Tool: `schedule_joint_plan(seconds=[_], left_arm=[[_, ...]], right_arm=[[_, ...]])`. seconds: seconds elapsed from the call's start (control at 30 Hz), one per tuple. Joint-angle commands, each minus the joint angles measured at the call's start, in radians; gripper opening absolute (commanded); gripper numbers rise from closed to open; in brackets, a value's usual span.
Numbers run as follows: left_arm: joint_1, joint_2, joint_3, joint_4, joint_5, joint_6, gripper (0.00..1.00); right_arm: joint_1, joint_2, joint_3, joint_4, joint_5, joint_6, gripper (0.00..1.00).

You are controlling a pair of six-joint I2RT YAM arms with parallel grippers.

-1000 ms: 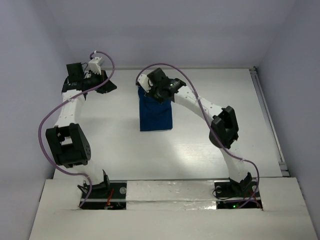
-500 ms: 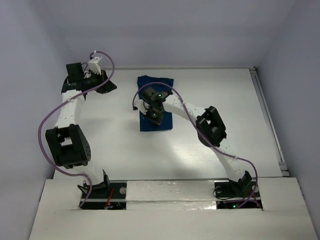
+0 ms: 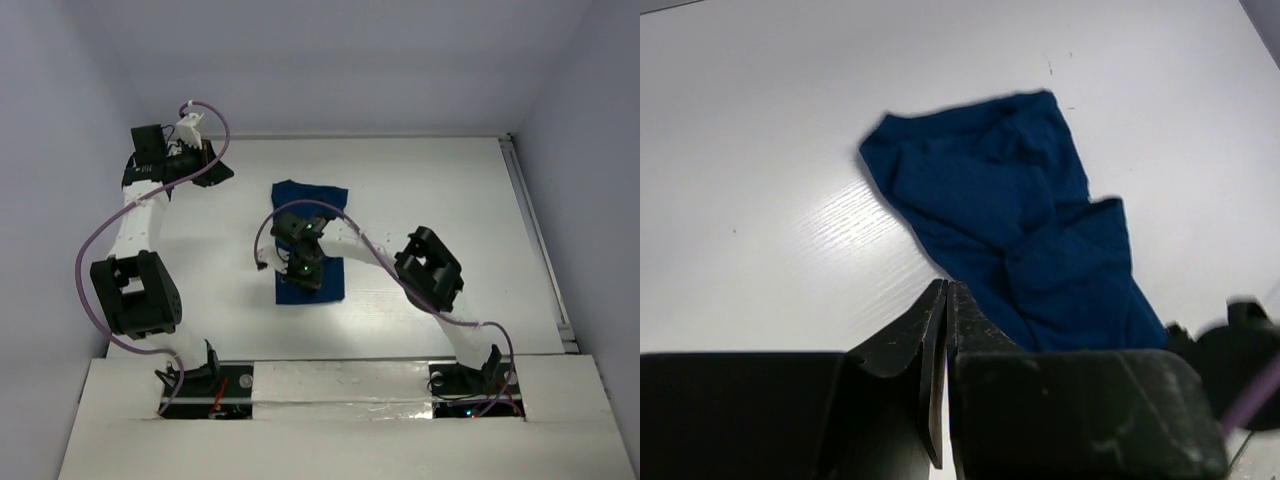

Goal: Fold and stack the t-shirts
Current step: Fold the folded rectangular tshirt in 1/3 of the way

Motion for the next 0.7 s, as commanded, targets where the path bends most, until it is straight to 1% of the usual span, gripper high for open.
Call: schedule_joint_plan(seconds=[0.0,0.03,0.1,0.13,0.2,0.23,0.3,0.33,0.4,0.5,0.53,0.67], left_arm=[[0.007,-0.065,-0.014,-0.003,0.036,0.023,0.0],[0.007,-0.068,-0.015,-0.004,0.035,0.023,0.0],[0.007,-0.076,-0.028,-0.004,0.035,0.028,0.0],[0.007,-0.079,-0.031,-0.004,0.035,0.028,0.0],[0.007,-0.091,-0.037,-0.006,0.033,0.031,0.0],[0.007,-0.096,-0.04,-0.007,0.032,0.034,0.0],[0.007,-0.111,-0.049,-0.009,0.023,0.038,0.0],[0.007,-0.115,-0.051,-0.012,0.018,0.041,0.0],[0.007,-0.128,-0.055,-0.013,-0.002,0.048,0.0],[0.007,-0.145,-0.06,-0.016,-0.016,0.054,0.0],[0.007,-0.148,-0.061,-0.016,-0.017,0.054,0.0],[0.007,-0.158,-0.074,-0.015,-0.026,0.052,0.0]], right_arm=[[0.114,-0.037,-0.109,-0.06,-0.116,-0.03,0.0],[0.149,-0.068,-0.143,-0.052,-0.112,-0.02,0.0],[0.17,-0.112,-0.18,0.008,-0.083,0.011,0.0],[0.17,-0.113,-0.18,0.008,-0.064,0.023,0.01],[0.17,-0.174,-0.22,0.084,0.0,0.048,0.22],[0.17,-0.201,-0.235,0.11,0.062,0.054,0.32],[0.17,-0.285,-0.273,0.169,0.123,0.059,0.4],[0.17,-0.313,-0.292,0.195,0.15,0.056,0.52],[0.17,-0.373,-0.336,0.252,0.212,0.045,0.54],[0.18,-0.409,-0.372,0.299,0.23,0.036,0.55],[0.201,-0.41,-0.39,0.308,0.247,0.037,0.57],[0.244,-0.369,-0.445,0.371,0.324,0.022,0.58]])
